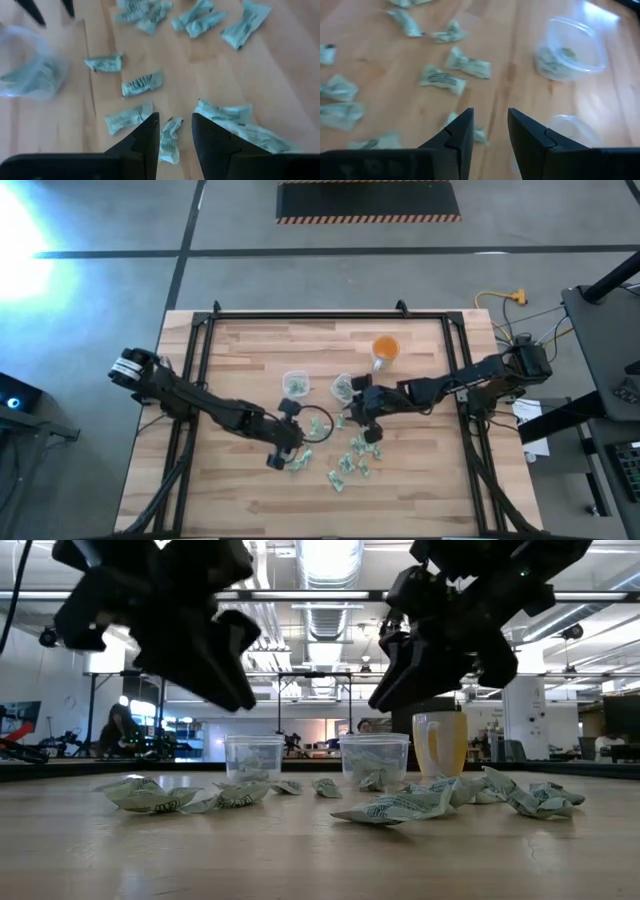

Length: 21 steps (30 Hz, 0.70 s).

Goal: Pick and place items into bin
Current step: Put the white stevia packet into the left transparent bin

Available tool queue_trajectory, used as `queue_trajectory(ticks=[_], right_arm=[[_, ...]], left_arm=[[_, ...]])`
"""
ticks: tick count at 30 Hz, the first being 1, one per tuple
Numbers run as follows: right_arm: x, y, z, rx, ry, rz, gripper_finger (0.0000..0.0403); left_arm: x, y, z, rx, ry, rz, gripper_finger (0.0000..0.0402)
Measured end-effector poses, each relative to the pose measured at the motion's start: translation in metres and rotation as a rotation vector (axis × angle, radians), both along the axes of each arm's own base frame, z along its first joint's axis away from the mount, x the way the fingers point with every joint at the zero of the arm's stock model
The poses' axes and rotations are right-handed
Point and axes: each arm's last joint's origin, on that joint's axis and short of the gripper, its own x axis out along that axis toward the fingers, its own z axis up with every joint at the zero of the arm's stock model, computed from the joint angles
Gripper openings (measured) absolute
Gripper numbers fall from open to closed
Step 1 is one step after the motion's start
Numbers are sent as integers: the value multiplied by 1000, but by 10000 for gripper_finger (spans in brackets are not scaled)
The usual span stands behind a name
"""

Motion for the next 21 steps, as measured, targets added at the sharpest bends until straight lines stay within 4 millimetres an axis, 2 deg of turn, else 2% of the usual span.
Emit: queue_trajectory(ticks=[7,21], right_arm=[[-8,19,1,24,38,39,99],[-28,57,27,95,-29,128,79]], left_arm=[[6,1,-13,-6,46,25,97],[13,12,-29,-13,76,85,97]])
